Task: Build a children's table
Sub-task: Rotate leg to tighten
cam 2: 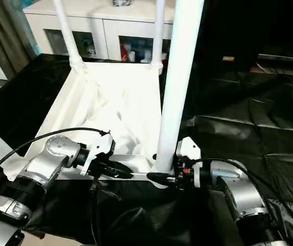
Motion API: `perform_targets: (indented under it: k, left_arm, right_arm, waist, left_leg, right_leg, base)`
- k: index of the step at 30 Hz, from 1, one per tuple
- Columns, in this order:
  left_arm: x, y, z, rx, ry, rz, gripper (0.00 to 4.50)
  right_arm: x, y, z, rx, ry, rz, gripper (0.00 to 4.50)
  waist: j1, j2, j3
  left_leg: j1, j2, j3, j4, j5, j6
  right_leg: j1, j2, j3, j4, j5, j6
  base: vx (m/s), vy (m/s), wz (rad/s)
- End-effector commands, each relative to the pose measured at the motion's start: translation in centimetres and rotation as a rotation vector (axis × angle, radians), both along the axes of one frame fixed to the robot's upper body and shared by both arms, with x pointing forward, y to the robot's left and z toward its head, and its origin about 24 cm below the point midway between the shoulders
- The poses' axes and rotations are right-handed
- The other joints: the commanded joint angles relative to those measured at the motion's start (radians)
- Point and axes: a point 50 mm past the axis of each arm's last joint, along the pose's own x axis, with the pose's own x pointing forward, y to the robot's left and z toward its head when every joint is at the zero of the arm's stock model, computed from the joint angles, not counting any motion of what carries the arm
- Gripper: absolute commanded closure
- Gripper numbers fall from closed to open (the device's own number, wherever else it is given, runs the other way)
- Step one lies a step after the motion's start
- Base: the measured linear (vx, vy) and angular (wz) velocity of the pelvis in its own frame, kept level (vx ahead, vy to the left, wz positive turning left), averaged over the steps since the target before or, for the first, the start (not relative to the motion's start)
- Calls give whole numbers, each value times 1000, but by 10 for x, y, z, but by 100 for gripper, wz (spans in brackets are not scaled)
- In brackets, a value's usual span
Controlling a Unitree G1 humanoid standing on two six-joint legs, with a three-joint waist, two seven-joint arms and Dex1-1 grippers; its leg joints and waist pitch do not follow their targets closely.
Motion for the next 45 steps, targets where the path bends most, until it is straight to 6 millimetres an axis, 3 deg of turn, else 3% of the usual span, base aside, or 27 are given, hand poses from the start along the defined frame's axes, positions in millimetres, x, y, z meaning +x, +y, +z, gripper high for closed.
perform_targets:
  k: [1, 5, 7, 8, 11, 13, 15, 18, 20, 23, 27, 31, 32, 34, 35, 38, 39, 41, 42, 45]
  left_arm:
    - [4, -5, 0, -12, -34, 64, 450]
    - [10, -22, -3, -43, -57, 220, 450]
    - [8, -32, -6, -55, -63, 257, 450]
    - [6, -38, -7, -60, -59, 276, 450]
    - [2, -55, -12, -69, -54, 326, 450]
    - [2, -62, -12, -72, -61, 357, 450]
    - [5, -70, -10, -81, -78, 397, 450]
    - [6, -76, -6, -97, -92, 388, 450]
    - [7, -75, -5, -100, -94, 376, 450]
    - [4, -70, -4, -117, -92, 325, 450]
    - [-5, -56, -4, -131, -58, 192, 450]
    - [-7, -47, -6, -104, -39, 140, 450]
    - [-8, -38, -7, -84, -20, 96, 450]
    - [-9, -27, -6, -64, 2, 43, 450]
    - [-9, -25, -6, -59, 5, 34, 450]
    - [-8, -15, -4, -25, 9, 4, 450]
    - [-6, -11, -4, -14, 5, 1, 450]
    - [-5, -9, -3, -8, 4, -1, 450]
    - [-3, -6, -2, -6, 5, -2, 450]
    - [-1, -2, 1, -13, 12, -9, 450]
  right_arm:
    - [2, 1, -5, 39, 19, -87, 178]
    - [10, 12, -22, 68, 44, -338, 180]
    - [11, 22, -32, 63, 66, -414, 180]
    - [12, 28, -36, 60, 69, -446, 180]
    - [16, 47, -40, 72, 72, -530, 180]
    - [20, 56, -39, 78, 72, -570, 180]
    - [25, 66, -38, 75, 71, -600, 180]
    - [24, 77, -31, 98, 19, -512, 180]
    - [24, 76, -28, 115, 12, -486, 110]
    - [24, 69, -24, 117, -6, -444, 105]
    - [23, 54, -14, 108, -31, -312, 97]
    - [19, 44, -7, 104, -36, -218, 97]
    - [16, 34, -2, 98, -26, -154, 97]
    - [11, 23, 3, 81, -10, -76, 97]
    - [10, 21, 3, 72, -7, -61, 97]
    - [3, 9, 3, 9, 16, 17, 97]
    - [1, 5, 3, -7, 25, 36, 97]
    - [-1, 3, 4, -17, 32, 48, 97]
    - [-2, 0, 5, -25, 36, 58, 97]
    - [-2, -3, 8, -14, 46, 65, 97]
  waist:
    - [0, -15, -55]
    - [-9, -16, -52]
    - [-21, -16, -44]
    - [-24, -10, -42]
    - [-39, -8, -34]
    - [-46, -9, -35]
    - [-51, -10, -36]
    - [-56, -10, -37]
    - [-56, -10, -38]
    - [-56, -9, -38]
    - [-51, -12, -44]
    - [-45, -12, -49]
    - [-39, -13, -51]
    - [-25, -8, -59]
    - [-21, -6, -61]
    - [-14, -9, -69]
    - [-11, -7, -70]
    - [-7, -7, -66]
    - [-2, -8, -61]
    - [0, -8, -57]
  left_leg:
    - [17, 58, -24, -71, -164, 81]
    - [19, 56, -27, -78, -202, 50]
    - [21, 53, -29, -85, -248, 22]
    - [25, 52, -31, -87, -279, 9]
    - [35, 50, -37, -95, -361, -8]
    - [33, 50, -42, -100, -365, -15]
    - [37, 47, -42, -99, -378, -12]
    - [34, 46, -42, -100, -384, 1]
    - [32, 46, -42, -101, -378, 8]
    - [30, 47, -41, -102, -375, 15]
    - [21, 48, -36, -97, -302, 49]
    - [25, 48, -29, -89, -242, 78]
    - [28, 51, -26, -86, -214, 90]
    - [22, 53, -25, -77, -131, 121]
    - [19, 54, -23, -72, -96, 143]
    - [15, 53, -24, -60, -35, 172]
    - [14, 56, -23, -56, -17, 184]
    - [13, 55, -22, -56, -32, 186]
    - [14, 56, -20, -60, -88, 164]
    - [19, 58, -22, -70, -158, 110]
  right_leg:
    - [45, -62, 38, -62, -117, -256]
    - [45, -64, 39, -74, -201, -233]
    - [40, -65, 39, -85, -296, -208]
    - [40, -66, 40, -92, -352, -189]
    - [35, -67, 40, -108, -481, -153]
    - [38, -65, 40, -111, -503, -131]
    - [31, -63, 43, -116, -518, -119]
    - [29, -63, 45, -119, -526, -109]
    - [30, -61, 47, -118, -511, -111]
    - [31, -61, 48, -116, -482, -121]
    - [42, -60, 50, -102, -355, -163]
    - [43, -60, 52, -95, -276, -196]
    - [42, -58, 52, -90, -230, -207]
    - [52, -53, 47, -69, -101, -233]
    - [49, -51, 45, -59, -25, -251]
    - [52, -54, 41, -44, 79, -278]
    - [47, -54, 41, -41, 104, -284]
    - [44, -53, 39, -43, 80, -285]
    - [43, -57, 41, -52, -11, -279]
    - [43, -58, 44, -61, -117, -259]
  base:
    - [0, 0, 0]
    - [0, 0, 0]
    - [0, 0, 0]
    - [0, 0, 0]
    - [0, 0, 0]
    - [0, 0, 0]
    - [0, 0, 0]
    - [0, 0, 0]
    - [0, 0, 0]
    - [0, 0, 0]
    - [0, 0, 0]
    - [0, 0, 0]
    - [0, 0, 0]
    - [0, 0, 0]
    - [0, 0, 0]
    - [0, 0, 0]
    - [0, 0, 0]
    - [0, 0, 0]
    - [0, 0, 0]
    - [0, 0, 0]
